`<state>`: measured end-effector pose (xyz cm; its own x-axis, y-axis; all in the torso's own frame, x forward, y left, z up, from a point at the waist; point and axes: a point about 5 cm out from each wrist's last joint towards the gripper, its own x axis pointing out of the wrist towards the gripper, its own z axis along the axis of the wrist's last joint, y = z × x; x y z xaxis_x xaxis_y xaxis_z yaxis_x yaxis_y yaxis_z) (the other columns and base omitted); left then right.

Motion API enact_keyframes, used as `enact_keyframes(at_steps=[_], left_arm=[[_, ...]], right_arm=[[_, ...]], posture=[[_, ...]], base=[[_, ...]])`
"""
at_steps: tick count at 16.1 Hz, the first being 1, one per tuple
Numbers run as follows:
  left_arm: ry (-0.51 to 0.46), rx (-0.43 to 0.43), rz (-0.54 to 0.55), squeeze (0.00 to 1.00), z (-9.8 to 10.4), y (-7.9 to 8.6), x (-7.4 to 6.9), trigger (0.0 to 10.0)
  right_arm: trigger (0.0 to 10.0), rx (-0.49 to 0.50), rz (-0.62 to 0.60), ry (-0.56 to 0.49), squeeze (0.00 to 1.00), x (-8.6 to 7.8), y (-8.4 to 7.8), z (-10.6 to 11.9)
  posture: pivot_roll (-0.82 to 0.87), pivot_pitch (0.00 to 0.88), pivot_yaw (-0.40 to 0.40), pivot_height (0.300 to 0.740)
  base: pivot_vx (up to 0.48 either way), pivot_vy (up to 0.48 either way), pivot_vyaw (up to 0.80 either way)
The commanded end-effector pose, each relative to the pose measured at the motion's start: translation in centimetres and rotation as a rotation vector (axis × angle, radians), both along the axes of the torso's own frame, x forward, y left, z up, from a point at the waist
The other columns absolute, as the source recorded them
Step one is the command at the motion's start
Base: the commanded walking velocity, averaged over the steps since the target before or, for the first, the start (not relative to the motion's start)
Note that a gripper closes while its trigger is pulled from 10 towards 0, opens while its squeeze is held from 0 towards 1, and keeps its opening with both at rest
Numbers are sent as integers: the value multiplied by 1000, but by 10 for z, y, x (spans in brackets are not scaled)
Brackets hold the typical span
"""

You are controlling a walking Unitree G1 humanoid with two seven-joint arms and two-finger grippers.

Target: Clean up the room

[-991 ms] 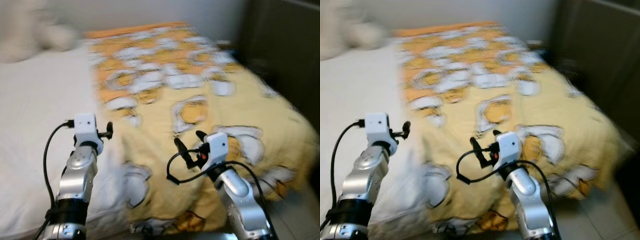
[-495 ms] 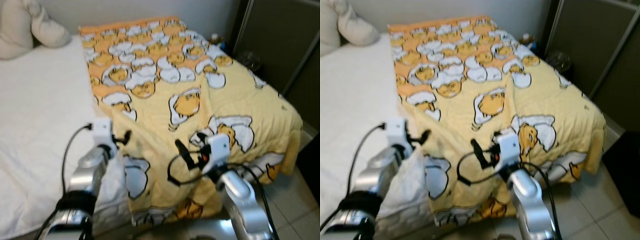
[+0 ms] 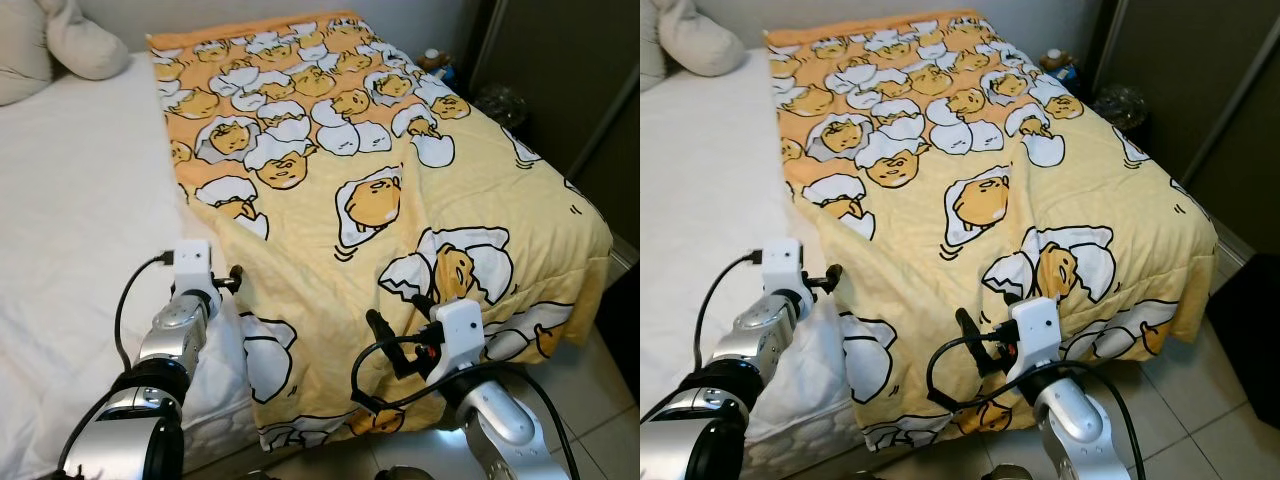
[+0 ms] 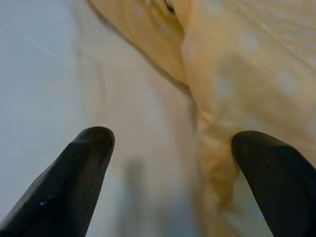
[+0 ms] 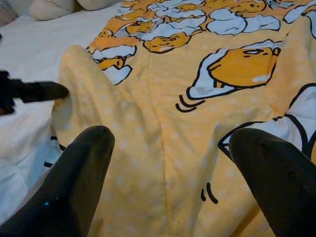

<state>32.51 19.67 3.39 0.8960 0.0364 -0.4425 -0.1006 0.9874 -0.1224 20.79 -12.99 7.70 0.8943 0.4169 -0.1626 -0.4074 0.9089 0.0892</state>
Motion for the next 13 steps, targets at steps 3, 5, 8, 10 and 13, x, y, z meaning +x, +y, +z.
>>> enact_keyframes(at_steps=[3,5,8,10,13], left_arm=[[-13,-98,-29,0,-1,-13,1,10000],[22,-90,-49,0,-10,-17,-4,10000],[56,-114,-25,0,-19,-18,-10,0],[77,-184,26,0,-21,-17,-11,0],[99,-396,126,0,-23,-22,-10,0]], right_arm=[[10000,9,0,9,0,-4,2,4],[10000,12,3,17,0,-4,3,5],[10000,43,97,17,0,-9,13,8],[10000,46,280,69,0,-23,28,5],[10000,35,264,80,0,-21,26,1]], posture=[[-249,79,62,740],[-246,82,60,740],[-250,78,59,740],[-252,75,60,740],[-248,77,69,740]], base=[[0,0,0],[0,0,0],[0,0,0],[0,0,0],[0,0,0]])
